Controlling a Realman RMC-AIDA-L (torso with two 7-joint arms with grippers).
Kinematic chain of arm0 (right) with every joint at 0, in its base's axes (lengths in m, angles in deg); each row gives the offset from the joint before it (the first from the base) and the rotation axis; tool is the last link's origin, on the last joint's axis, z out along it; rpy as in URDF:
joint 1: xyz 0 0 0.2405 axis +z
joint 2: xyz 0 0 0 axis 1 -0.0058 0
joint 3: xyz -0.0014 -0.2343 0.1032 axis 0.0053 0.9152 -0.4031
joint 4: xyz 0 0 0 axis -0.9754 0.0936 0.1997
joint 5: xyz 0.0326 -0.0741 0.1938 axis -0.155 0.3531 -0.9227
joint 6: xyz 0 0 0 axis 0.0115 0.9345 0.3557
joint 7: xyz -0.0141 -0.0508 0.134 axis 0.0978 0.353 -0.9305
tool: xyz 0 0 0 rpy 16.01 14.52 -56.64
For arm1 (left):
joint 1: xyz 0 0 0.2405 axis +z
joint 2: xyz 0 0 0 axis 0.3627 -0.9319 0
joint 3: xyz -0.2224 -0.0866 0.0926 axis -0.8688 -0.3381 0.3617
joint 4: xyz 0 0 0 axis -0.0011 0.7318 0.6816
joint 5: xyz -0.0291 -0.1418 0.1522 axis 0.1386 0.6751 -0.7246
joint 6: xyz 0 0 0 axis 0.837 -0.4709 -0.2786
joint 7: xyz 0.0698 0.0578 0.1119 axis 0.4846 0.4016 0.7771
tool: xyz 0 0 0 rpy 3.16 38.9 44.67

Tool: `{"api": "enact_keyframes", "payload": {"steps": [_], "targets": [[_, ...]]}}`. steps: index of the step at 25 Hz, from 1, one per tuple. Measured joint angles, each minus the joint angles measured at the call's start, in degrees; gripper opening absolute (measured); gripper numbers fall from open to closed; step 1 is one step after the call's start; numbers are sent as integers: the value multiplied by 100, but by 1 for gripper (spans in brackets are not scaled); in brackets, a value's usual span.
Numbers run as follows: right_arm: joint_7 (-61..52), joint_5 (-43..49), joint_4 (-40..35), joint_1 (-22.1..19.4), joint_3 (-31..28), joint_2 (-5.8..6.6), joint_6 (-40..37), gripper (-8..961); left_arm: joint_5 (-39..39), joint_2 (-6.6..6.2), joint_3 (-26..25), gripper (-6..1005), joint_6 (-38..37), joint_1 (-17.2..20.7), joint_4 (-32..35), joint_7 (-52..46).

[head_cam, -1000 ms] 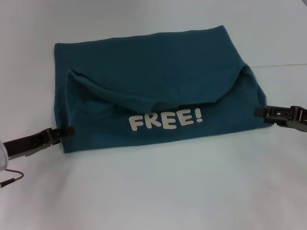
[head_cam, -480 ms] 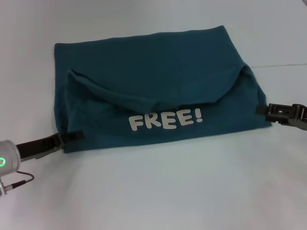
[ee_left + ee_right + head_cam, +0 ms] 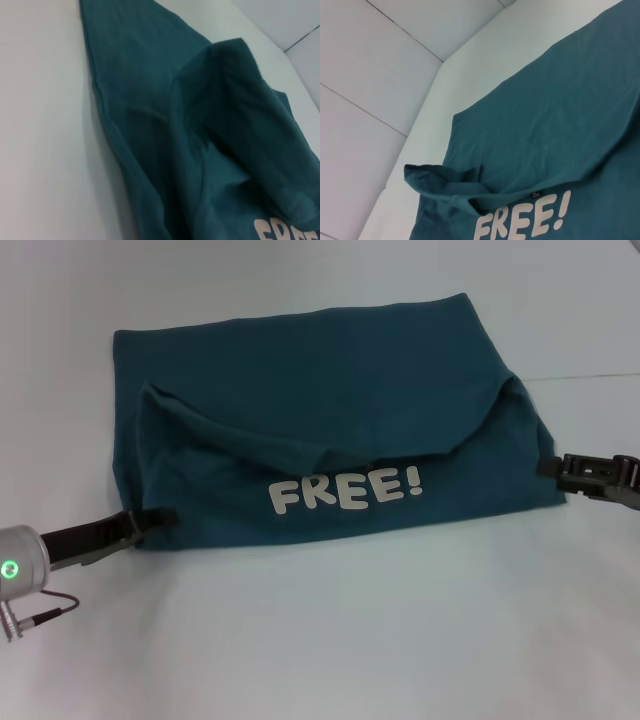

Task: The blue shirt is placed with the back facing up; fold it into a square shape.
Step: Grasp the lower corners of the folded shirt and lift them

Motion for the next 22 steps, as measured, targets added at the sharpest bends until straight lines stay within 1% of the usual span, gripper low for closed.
{"api": "enact_keyframes", "payload": {"steps": [3,9,13,17,19,20,22], "targets": [[2,18,-8,31,6,1,4,713,-18,12,3,514,-22,9,48,-15],[-50,77,-11,108,83,78,10,713,-34,15,10,252,-60,12,57,0],[-355,609,-11,328,144,241,13,713,-34,-3,11,71,-254,13,130,-13],[-948,1382,-12,735,163,433,261,714,-34,-35,10,41,-479,-16,245,-72],[-1246,1773,-12,955,166,493,460,714,-34,-47,10,26,-554,-37,301,-157],[-1399,1970,-11,1070,171,512,555,714,-34,-51,15,18,-582,-47,330,-194],[-1618,2356,-11,1275,208,502,791,714,-34,-66,48,3,-618,-66,389,-281]]}}
